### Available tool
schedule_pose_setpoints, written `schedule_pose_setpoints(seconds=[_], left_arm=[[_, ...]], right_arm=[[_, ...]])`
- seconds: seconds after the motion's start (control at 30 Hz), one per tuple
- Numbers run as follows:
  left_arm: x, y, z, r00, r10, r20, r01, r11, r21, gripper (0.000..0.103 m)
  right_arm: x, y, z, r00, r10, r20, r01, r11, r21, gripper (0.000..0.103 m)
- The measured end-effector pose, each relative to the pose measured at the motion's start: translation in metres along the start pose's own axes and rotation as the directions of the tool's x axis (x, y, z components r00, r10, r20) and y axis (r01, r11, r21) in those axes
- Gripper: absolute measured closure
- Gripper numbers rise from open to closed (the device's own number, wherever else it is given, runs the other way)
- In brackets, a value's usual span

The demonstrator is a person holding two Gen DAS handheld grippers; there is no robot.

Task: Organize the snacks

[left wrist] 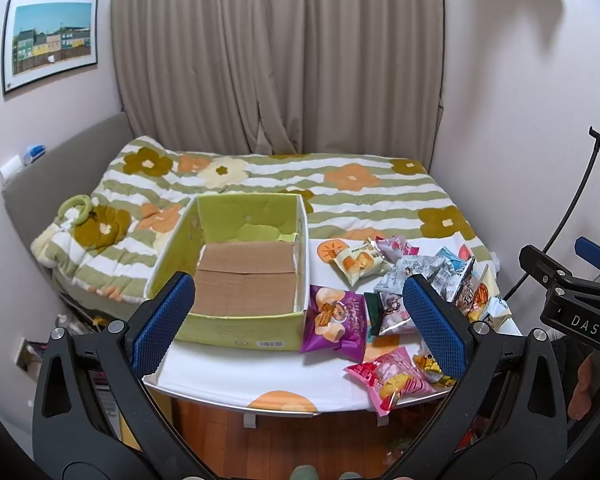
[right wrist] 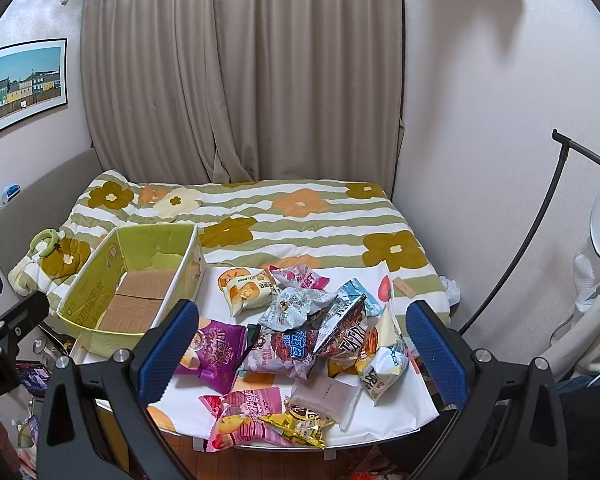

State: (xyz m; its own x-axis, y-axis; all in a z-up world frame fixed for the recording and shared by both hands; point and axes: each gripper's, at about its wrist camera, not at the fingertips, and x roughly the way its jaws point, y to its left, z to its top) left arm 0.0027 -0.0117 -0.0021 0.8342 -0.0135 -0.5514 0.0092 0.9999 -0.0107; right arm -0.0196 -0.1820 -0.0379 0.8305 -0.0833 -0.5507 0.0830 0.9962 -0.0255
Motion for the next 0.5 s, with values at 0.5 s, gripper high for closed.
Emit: schedule_pose_setpoints(seconds=[0.5], left_arm=[[0.036, -0.017, -0.002, 0.988, -0.116, -0.103, 0.126, 0.988, 0.093, 0.0]], right_arm=[[0.012, -0.018, -0.007, 1.0, 0.0, 0.004, 0.0, 1.0, -0.008, 0.0]])
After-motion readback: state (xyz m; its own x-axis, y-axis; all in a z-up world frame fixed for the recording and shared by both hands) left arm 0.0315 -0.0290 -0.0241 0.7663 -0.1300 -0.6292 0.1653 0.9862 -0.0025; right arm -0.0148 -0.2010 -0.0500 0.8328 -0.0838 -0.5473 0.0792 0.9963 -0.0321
